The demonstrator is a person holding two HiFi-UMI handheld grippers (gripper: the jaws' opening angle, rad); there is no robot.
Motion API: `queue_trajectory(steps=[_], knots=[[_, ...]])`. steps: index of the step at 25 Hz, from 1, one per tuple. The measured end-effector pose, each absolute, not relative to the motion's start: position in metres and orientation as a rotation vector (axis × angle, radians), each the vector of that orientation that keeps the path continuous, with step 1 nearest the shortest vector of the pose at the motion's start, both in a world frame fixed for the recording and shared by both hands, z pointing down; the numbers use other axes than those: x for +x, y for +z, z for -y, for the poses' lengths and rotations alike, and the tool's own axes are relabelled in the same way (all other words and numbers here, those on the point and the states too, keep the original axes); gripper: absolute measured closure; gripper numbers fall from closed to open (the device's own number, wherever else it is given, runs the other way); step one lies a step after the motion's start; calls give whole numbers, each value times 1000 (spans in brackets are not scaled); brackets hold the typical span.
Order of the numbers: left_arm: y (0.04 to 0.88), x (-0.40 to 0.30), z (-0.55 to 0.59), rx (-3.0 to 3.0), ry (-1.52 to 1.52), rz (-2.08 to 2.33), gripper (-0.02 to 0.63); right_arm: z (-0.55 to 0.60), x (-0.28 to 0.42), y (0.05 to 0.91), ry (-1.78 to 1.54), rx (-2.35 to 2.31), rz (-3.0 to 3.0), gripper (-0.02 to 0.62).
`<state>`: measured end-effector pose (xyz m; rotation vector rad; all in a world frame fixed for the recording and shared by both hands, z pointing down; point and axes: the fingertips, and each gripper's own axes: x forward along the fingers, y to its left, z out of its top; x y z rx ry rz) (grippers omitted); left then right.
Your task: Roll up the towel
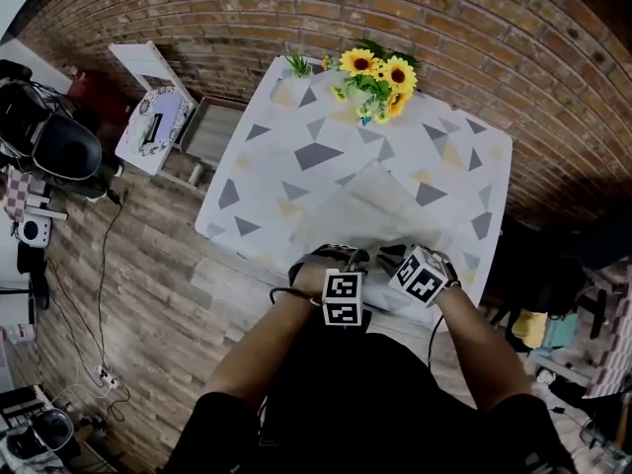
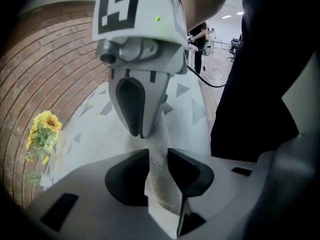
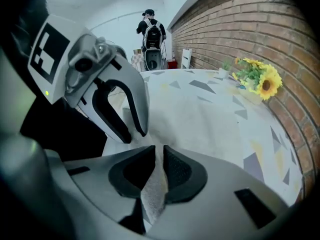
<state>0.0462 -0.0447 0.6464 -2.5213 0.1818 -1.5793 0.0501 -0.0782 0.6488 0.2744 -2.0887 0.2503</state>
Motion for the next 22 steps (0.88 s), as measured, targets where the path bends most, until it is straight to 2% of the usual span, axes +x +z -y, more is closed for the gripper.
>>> queue_trajectory(steps=[4, 8, 10, 15, 19, 22], knots=[[654, 43, 51, -2582, -1604, -203, 477, 73, 45, 630, 187, 232, 2159, 522], [653, 40, 58, -2681, -1609, -230, 477, 48, 51, 642, 80, 93, 2086, 462], [652, 38, 59, -2680, -1612, -228, 477, 44, 56, 655, 30, 81, 2025, 454], [647, 39, 51, -2634, -1628, -162, 472, 53, 55, 660, 38, 131, 2014, 480], [644, 42, 51, -2588, -1642, -161, 411, 65, 50, 649, 130, 178, 2067, 512], [651, 38, 59, -2521, -1678, -199, 408, 75, 51, 643, 201, 218, 2088, 520]])
